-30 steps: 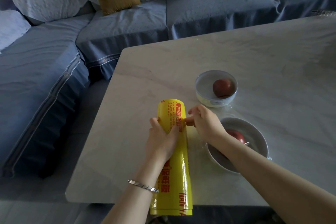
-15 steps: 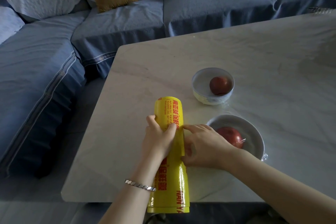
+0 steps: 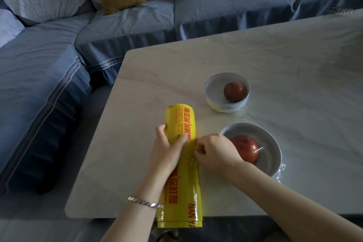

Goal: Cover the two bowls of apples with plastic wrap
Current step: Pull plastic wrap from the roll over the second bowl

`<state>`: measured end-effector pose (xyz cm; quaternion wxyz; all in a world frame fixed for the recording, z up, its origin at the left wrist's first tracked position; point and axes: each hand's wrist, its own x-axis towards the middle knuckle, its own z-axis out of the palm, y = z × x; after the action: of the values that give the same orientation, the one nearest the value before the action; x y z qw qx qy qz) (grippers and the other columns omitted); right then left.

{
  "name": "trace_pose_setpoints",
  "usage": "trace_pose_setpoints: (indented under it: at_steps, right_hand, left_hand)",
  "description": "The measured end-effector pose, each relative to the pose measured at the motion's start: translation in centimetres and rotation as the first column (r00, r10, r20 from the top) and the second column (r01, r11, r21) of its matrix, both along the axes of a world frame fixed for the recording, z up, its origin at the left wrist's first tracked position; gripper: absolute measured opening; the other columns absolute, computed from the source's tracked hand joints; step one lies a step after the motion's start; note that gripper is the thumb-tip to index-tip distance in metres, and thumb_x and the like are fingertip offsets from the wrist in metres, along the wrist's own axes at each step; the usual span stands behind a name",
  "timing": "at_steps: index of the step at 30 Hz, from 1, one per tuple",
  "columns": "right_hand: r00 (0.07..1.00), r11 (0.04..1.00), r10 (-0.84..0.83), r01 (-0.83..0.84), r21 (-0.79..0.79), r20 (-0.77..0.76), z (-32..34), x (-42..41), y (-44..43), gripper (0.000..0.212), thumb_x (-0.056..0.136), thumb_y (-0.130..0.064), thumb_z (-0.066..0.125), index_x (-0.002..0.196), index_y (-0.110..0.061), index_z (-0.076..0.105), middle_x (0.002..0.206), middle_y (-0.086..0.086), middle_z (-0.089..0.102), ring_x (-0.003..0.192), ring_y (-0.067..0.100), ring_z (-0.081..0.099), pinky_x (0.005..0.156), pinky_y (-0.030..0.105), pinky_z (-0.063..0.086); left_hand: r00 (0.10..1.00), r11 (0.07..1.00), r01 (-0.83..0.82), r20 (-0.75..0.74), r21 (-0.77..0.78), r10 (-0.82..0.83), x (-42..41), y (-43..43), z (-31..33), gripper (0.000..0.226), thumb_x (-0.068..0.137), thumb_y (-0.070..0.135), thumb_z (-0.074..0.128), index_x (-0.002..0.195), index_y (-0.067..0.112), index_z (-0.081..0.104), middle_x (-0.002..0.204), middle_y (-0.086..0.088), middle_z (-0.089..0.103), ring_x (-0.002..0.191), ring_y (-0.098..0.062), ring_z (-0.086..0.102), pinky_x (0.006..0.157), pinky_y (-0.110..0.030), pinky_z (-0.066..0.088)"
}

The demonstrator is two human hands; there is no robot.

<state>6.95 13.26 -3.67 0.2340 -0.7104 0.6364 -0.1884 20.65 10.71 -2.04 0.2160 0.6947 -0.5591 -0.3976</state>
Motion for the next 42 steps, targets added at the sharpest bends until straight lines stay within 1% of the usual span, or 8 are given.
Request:
trace_pose_setpoints:
  at_steps: [6,13,17,23,30,33,39,42]
  right_hand:
    - [0.918,0.963,-0.263,0.234,0.132,0.297,1.4,0.4,-0.3,0.019,0.093,-0.026,0.040,0.103,-0.014,0.051,0.099,0.011,0.067,0.090,0.030,0.061,0.078,0.039,0.050]
    - [0.993,0.954,0.010,-0.044,0.296,0.115,3.1,-1.0,-0.5,0.036,0.085,-0.050,0.052,0.102,-0.021,0.064,0.103,0.000,0.066,0.090,0.016,0.060,0.080,0.031,0.050]
    - [0.979,0.947,0.201,-0.203,0.248,0.034,3.3,-0.9,0.0,0.041,0.078,-0.056,0.057,0.089,-0.018,0.066,0.105,0.001,0.062,0.098,0.020,0.058,0.090,0.039,0.048]
    - [0.932,0.910,0.325,-0.262,0.320,-0.161,3.6,-0.3,-0.8,0.044,0.083,-0.053,0.053,0.097,-0.014,0.067,0.103,0.007,0.063,0.097,0.023,0.057,0.084,0.035,0.048]
    - [0.961,0.963,0.239,-0.216,0.159,-0.141,2.1,-0.1,-0.5,0.027,0.076,-0.038,0.059,0.059,-0.024,0.043,0.108,0.002,0.056,0.103,0.023,0.054,0.086,0.027,0.041]
    - [0.978,0.982,0.182,-0.177,0.060,-0.099,1.7,0.4,0.1,0.039,0.072,-0.029,0.060,0.047,-0.024,0.031,0.082,-0.004,0.050,0.084,0.020,0.052,0.073,0.022,0.032]
    - [0.997,0.984,0.065,-0.056,-0.171,0.046,-0.5,1.1,0.2,0.020,0.060,-0.017,0.042,0.050,-0.025,0.027,0.050,0.003,0.049,0.061,0.028,0.063,0.064,0.031,0.049]
    - [0.999,0.992,0.040,-0.040,-0.118,-0.003,-0.7,1.1,-0.2,0.011,0.064,-0.014,0.045,0.057,-0.022,0.040,0.061,0.010,0.066,0.067,0.031,0.062,0.085,0.037,0.048]
  left_hand:
    - [0.990,0.996,0.046,-0.135,0.080,-0.035,1.2,2.6,-0.1,0.101,0.063,0.068,0.066,0.144,0.042,0.011,0.127,0.008,0.049,0.110,-0.023,0.057,0.091,-0.045,0.051]
    - [0.970,0.999,-0.046,-0.238,-0.015,0.041,1.2,2.0,0.3,0.053,0.071,0.035,0.077,0.113,0.042,0.045,0.096,0.014,0.061,0.081,-0.004,0.061,0.063,-0.022,0.053]
    - [0.970,0.990,-0.118,-0.220,-0.076,0.099,1.3,0.9,0.9,0.087,0.061,0.043,0.081,0.136,0.032,0.038,0.114,0.005,0.058,0.102,-0.019,0.060,0.092,-0.043,0.050]
    - [0.987,0.993,-0.045,-0.155,-0.108,0.028,0.7,-1.1,1.1,0.087,0.065,0.039,0.081,0.139,0.033,0.035,0.116,0.010,0.053,0.103,-0.013,0.054,0.096,-0.035,0.044]
    - [0.988,0.998,-0.038,-0.149,-0.058,0.029,0.4,-1.5,0.0,0.090,0.064,0.041,0.081,0.140,0.031,0.034,0.114,0.009,0.052,0.097,-0.012,0.051,0.088,-0.030,0.043]
    - [0.989,0.998,-0.042,-0.142,-0.043,0.035,0.4,-1.5,-0.1,0.096,0.052,0.050,0.071,0.140,0.035,0.034,0.122,0.005,0.056,0.101,-0.015,0.054,0.091,-0.033,0.045]
    - [0.994,0.999,-0.039,-0.100,-0.015,0.037,0.6,-1.3,-0.2,0.091,0.064,0.051,0.076,0.141,0.040,0.028,0.132,0.005,0.053,0.112,-0.021,0.054,0.092,-0.035,0.044]
    - [0.994,0.999,-0.051,-0.098,-0.007,0.050,0.9,-1.3,-0.3,0.081,0.073,0.047,0.072,0.140,0.042,0.027,0.131,0.005,0.052,0.106,-0.021,0.053,0.092,-0.037,0.045]
